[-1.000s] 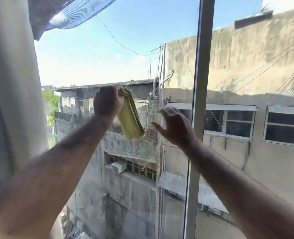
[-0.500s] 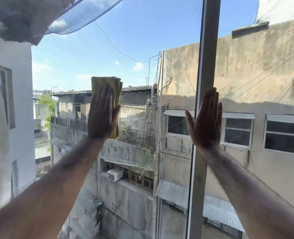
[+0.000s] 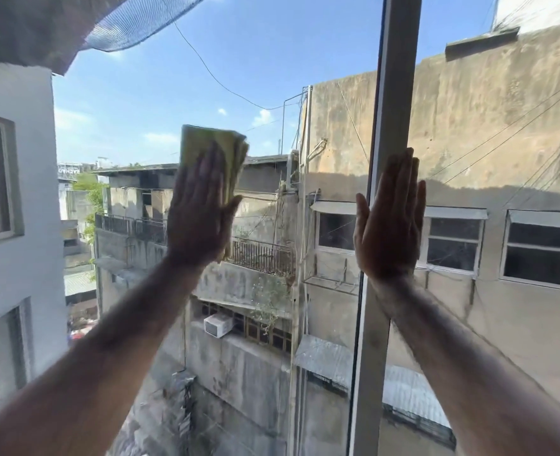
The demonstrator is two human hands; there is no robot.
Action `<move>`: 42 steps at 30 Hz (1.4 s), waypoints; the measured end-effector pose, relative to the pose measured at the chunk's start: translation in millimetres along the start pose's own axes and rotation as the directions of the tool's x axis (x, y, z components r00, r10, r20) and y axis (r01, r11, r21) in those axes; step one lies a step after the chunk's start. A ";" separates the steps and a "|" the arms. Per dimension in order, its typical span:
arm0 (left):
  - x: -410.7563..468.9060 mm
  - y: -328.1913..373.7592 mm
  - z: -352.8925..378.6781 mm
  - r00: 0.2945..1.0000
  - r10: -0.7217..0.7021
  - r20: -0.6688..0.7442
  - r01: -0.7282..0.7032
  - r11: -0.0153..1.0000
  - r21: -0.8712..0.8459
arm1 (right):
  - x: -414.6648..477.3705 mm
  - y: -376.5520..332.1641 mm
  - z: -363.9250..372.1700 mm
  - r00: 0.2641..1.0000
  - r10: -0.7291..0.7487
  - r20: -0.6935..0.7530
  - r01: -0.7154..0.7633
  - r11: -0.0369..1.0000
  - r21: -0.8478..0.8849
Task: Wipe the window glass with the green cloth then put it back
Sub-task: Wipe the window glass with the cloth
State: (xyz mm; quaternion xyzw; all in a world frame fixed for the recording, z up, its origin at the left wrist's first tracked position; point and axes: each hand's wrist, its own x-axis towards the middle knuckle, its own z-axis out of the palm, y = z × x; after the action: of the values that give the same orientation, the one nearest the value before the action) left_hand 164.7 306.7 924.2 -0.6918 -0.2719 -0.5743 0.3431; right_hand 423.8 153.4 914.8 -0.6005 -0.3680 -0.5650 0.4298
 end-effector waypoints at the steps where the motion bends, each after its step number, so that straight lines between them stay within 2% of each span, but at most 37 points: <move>1: 14.9 2.0 -3.2 0.968 -0.242 -0.059 0.242 0.970 -0.017 | -0.1 0.2 0.2 1.000 -0.002 -0.002 0.002 1.000 0.000; 2: 25.3 11.7 -3.2 0.922 -0.375 -0.098 0.373 0.927 -0.038 | -0.3 -0.1 0.3 1.000 -0.002 -0.007 0.002 1.000 0.002; 3: 30.3 26.4 -1.5 0.919 -0.381 -0.099 0.377 0.924 -0.060 | -0.3 -0.2 -0.1 1.000 -0.001 -0.011 0.001 1.000 0.006; 4: 27.6 42.9 2.0 0.964 -0.260 -0.063 0.256 0.965 -0.061 | -0.5 -0.5 -1.0 1.000 0.002 -0.013 -0.002 1.000 0.006; 5: 16.1 58.8 7.0 1.000 -0.016 0.013 0.017 0.999 -0.042 | -0.4 -0.5 -1.9 1.000 0.003 -0.014 -0.003 1.000 0.004; 6: -2.3 68.8 12.0 0.952 0.291 0.098 -0.291 0.957 -0.016 | -0.4 -0.8 -2.6 1.000 0.001 -0.013 -0.001 1.000 0.000; 7: -19.8 69.1 10.6 0.817 0.534 0.219 -0.543 0.839 -0.020 | -0.3 -1.3 -3.4 1.000 0.000 -0.012 0.000 1.000 -0.006; 8: -30.8 56.7 7.6 0.676 0.669 0.310 -0.698 0.715 -0.022 | -0.3 -1.6 -4.0 1.000 -0.001 -0.010 0.000 1.000 -0.012; 9: -33.4 36.3 4.5 0.625 0.710 0.325 -0.749 0.663 -0.010 | 0.1 -2.0 -4.7 1.000 0.000 -0.007 0.000 1.000 -0.013; 10: -30.8 15.1 1.8 0.693 0.662 0.287 -0.695 0.719 0.018 | 0.0 -1.9 -5.3 1.000 0.001 -0.001 -0.001 1.000 -0.010; 11: -24.3 -5.0 -1.9 0.846 0.486 0.217 -0.507 0.861 0.049 | 0.0 -1.8 -5.6 1.000 -0.001 0.007 0.001 1.000 -0.004; 12: -14.1 -22.9 -7.0 0.976 0.180 0.123 -0.189 0.980 0.066 | -0.2 -2.0 -5.7 1.000 -0.004 0.012 0.004 1.000 0.001; 13: -2.5 -32.5 -15.2 0.986 -0.165 0.035 0.163 0.986 0.043 | -0.3 -2.2 -5.8 1.000 -0.006 0.013 0.006 1.000 0.002; 14: 7.5 -31.6 -17.9 0.919 -0.393 -0.024 0.393 0.919 0.005 | -0.5 -2.6 -6.1 1.000 -0.007 0.014 0.007 1.000 -0.001; 15: 14.1 -17.7 -16.2 0.873 -0.485 -0.053 0.484 0.874 -0.030 | -0.9 -2.9 -6.6 1.000 -0.006 0.017 0.006 1.000 -0.007; 16: 15.4 3.2 -12.7 0.899 -0.436 -0.047 0.434 0.900 -0.045 | -1.2 -3.7 -7.4 1.000 -0.006 0.019 0.006 1.000 -0.013; 17: 8.0 27.2 -6.2 0.968 -0.249 0.003 0.249 0.968 -0.027 | -1.5 -4.3 -8.3 1.000 -0.004 0.022 0.004 1.000 -0.019; 18: -8.6 50.1 0.9 0.995 0.049 0.089 -0.049 0.999 -0.004 | -1.3 -4.3 -8.9 1.000 -0.005 0.026 0.006 1.000 -0.024; 20: -51.9 66.6 6.1 0.790 0.552 0.266 -0.567 0.823 -0.023 | -0.3 -4.5 -10.5 1.000 -0.008 0.029 0.009 0.999 -0.032; 21: -68.6 56.2 6.6 0.718 0.634 0.288 -0.659 0.752 -0.013 | 0.0 -4.4 -10.9 1.000 -0.008 0.028 0.009 0.999 -0.031; 22: -78.1 38.7 4.3 0.745 0.612 0.264 -0.639 0.769 0.021 | 0.1 -4.2 -10.8 1.000 -0.009 0.028 0.009 1.000 -0.027; 23: -80.9 18.6 1.8 0.846 0.489 0.214 -0.511 0.858 0.059 | -0.3 -4.1 -10.3 1.000 -0.008 0.028 0.009 1.000 -0.022; 24: -77.5 0.4 -1.5 0.952 0.266 0.153 -0.282 0.955 0.092 | -0.6 -3.7 -9.6 1.000 -0.007 0.026 0.007 1.000 -0.021; 25: -68.8 -12.7 -5.5 0.995 -0.011 0.100 0.000 0.994 0.107 | -0.7 -3.4 -8.5 1.000 -0.005 0.023 0.006 1.000 -0.024; 26: -55.8 -17.3 -10.7 0.963 -0.266 0.054 0.260 0.961 0.088 | -0.9 -3.3 -7.7 1.000 -0.003 0.022 0.004 1.000 -0.029; 28: -27.4 4.1 -9.0 0.868 -0.496 -0.032 0.497 0.868 0.016 | -0.3 -3.4 -7.7 1.000 -0.003 0.027 0.004 0.999 -0.038; 30: -16.5 47.6 2.3 0.942 -0.337 -0.010 0.336 0.942 -0.018 | 0.2 -4.5 -8.8 0.999 0.000 0.033 0.001 0.999 -0.043; 31: -23.8 70.4 10.5 0.994 -0.098 0.041 0.099 0.995 -0.026 | 0.3 -4.9 -9.1 1.000 0.002 0.031 -0.001 0.999 -0.046; 32: -37.9 88.0 16.0 0.978 0.180 0.103 -0.177 0.983 -0.036 | 0.8 -4.6 -9.4 1.000 0.004 0.031 -0.002 0.999 -0.052; 33: -55.7 95.1 19.4 0.901 0.399 0.167 -0.396 0.917 -0.052 | 1.0 -3.8 -9.6 0.999 0.003 0.035 -0.001 0.998 -0.058; 34: -73.0 90.3 19.6 0.833 0.513 0.206 -0.513 0.856 -0.057 | 1.2 -3.7 -9.7 0.999 0.000 0.039 0.002 0.998 -0.061; 35: -87.1 76.6 18.5 0.820 0.533 0.207 -0.534 0.844 -0.053 | 1.3 -4.2 -9.6 0.999 -0.003 0.037 0.005 0.998 -0.058; 36: -96.5 58.6 14.7 0.865 0.466 0.185 -0.466 0.884 -0.044 | 1.5 -4.3 -9.5 1.000 -0.002 0.030 0.003 0.999 -0.050; 38: -98.2 20.5 5.1 0.991 0.062 0.118 -0.066 0.997 0.030 | 0.8 -3.9 -8.4 1.000 0.006 0.017 -0.005 1.000 -0.030; 39: -86.4 6.6 0.5 0.973 -0.222 0.059 0.219 0.975 0.044 | 0.3 -3.6 -7.6 1.000 0.006 0.013 -0.006 1.000 -0.030; 40: -67.0 -0.1 -4.0 0.888 -0.460 -0.004 0.460 0.888 0.022 | -0.2 -3.9 -6.9 1.000 0.003 0.011 -0.003 0.999 -0.033; 42: -16.0 9.2 -9.1 0.755 -0.650 -0.086 0.647 0.760 -0.062 | -0.7 -4.7 -6.8 1.000 -0.002 0.007 0.003 1.000 -0.027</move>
State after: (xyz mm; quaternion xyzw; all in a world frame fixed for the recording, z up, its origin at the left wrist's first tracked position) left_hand 163.2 294.2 907.9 -0.5295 -0.4684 -0.6959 0.1264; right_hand 417.0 148.8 914.5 -0.6078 -0.3626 -0.5684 0.4196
